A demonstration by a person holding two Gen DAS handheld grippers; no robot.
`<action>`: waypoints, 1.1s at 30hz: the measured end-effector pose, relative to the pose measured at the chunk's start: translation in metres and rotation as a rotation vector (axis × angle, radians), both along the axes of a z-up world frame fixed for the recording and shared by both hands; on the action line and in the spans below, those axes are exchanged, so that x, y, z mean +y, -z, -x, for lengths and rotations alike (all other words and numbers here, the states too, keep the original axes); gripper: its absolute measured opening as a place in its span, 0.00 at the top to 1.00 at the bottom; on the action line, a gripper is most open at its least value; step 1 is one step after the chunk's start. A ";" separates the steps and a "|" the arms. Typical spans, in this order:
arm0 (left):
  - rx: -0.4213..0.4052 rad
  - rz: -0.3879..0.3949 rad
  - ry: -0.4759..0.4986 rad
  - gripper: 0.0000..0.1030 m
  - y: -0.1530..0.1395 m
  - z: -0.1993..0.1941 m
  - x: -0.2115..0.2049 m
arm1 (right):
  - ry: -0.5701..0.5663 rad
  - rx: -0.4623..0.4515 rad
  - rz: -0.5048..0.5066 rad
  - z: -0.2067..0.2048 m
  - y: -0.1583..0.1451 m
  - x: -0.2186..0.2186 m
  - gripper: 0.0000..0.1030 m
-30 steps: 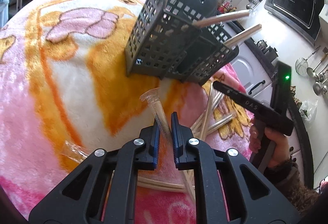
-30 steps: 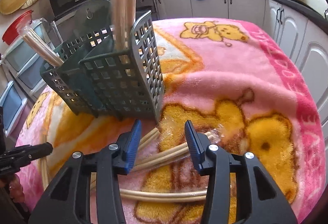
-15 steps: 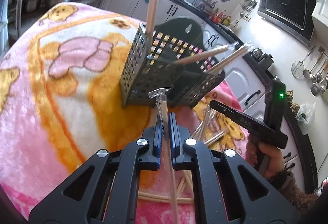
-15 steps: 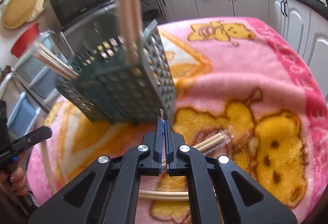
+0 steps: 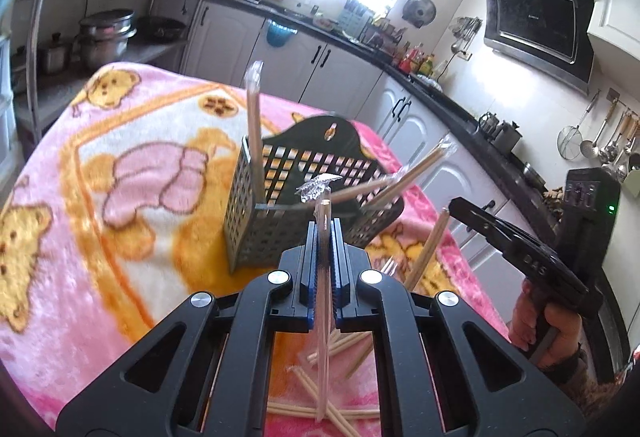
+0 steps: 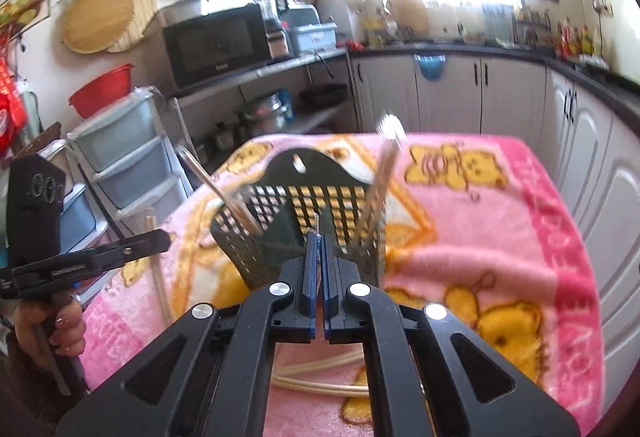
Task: Organize utensils
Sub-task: 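Lift the left tool's chopstick into the basket while the right tool inserts its own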
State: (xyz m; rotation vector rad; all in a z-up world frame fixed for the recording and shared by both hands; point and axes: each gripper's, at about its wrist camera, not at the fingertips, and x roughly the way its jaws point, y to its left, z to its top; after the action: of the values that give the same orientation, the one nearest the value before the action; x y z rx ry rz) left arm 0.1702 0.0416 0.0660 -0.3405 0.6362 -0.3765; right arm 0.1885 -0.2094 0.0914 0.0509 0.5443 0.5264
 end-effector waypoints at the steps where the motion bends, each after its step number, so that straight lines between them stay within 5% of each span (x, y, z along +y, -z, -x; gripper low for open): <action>1: -0.008 -0.001 0.001 0.97 -0.004 0.000 -0.001 | -0.005 -0.015 -0.002 0.002 -0.006 0.000 0.98; 23: -0.284 0.015 0.044 0.97 -0.126 -0.005 -0.033 | 0.013 -0.264 -0.068 0.025 -0.096 -0.017 0.98; 33: -0.410 -0.059 -0.045 0.97 -0.175 -0.022 -0.043 | 0.033 -0.374 -0.112 0.014 -0.147 -0.018 0.98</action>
State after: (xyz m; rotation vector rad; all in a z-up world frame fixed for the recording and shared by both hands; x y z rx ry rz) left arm 0.1923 -0.0011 0.2413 -0.2111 0.2373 -0.3701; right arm 0.1741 -0.2272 0.2386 0.0665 0.1481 0.5185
